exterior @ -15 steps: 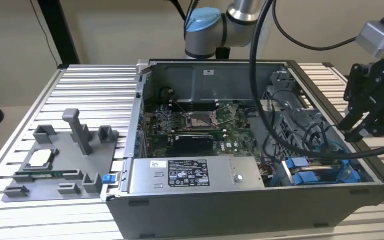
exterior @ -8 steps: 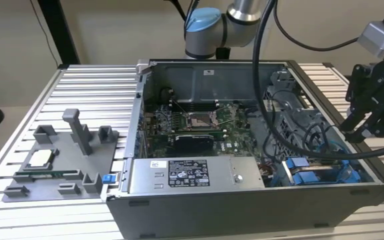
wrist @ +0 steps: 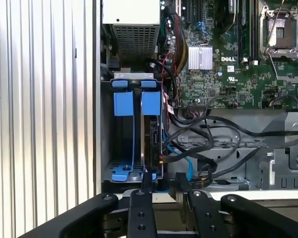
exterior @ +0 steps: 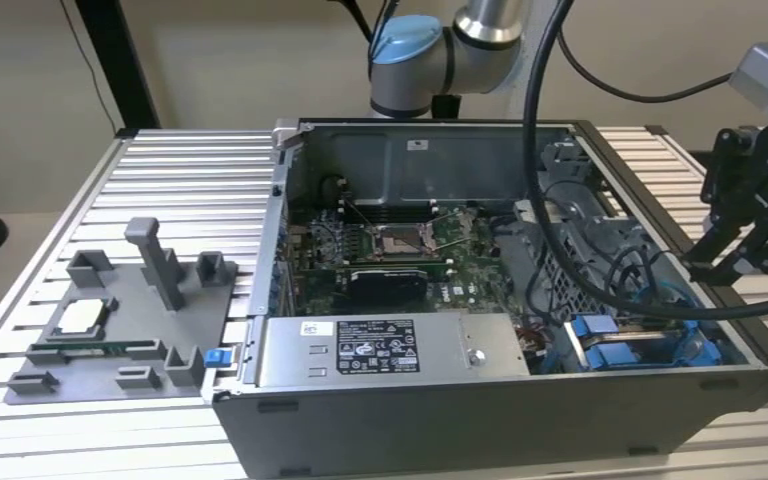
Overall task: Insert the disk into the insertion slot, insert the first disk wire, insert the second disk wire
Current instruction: 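Insert the second disk wire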
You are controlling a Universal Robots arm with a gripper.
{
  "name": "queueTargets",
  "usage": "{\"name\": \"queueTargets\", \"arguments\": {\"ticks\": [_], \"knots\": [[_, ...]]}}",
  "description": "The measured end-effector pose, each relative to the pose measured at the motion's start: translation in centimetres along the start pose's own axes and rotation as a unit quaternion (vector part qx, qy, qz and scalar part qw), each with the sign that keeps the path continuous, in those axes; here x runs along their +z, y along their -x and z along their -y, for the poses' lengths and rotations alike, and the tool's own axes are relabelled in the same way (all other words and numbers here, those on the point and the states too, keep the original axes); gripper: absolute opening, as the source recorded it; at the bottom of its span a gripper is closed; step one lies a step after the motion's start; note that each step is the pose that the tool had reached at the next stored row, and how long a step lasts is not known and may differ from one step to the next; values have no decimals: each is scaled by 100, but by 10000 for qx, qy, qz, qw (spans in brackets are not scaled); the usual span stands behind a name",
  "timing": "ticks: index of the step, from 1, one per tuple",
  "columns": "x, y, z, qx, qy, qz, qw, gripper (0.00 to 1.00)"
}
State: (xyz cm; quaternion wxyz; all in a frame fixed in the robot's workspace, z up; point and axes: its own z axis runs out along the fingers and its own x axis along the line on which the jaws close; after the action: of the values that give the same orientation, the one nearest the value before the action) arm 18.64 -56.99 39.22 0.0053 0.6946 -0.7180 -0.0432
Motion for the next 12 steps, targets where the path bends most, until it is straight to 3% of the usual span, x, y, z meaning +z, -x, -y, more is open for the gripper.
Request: {"name": "queueTargets", "arguments": {"ticks": [12], "knots": [[0, 0, 3, 0, 0, -1, 10000, 100]]}}
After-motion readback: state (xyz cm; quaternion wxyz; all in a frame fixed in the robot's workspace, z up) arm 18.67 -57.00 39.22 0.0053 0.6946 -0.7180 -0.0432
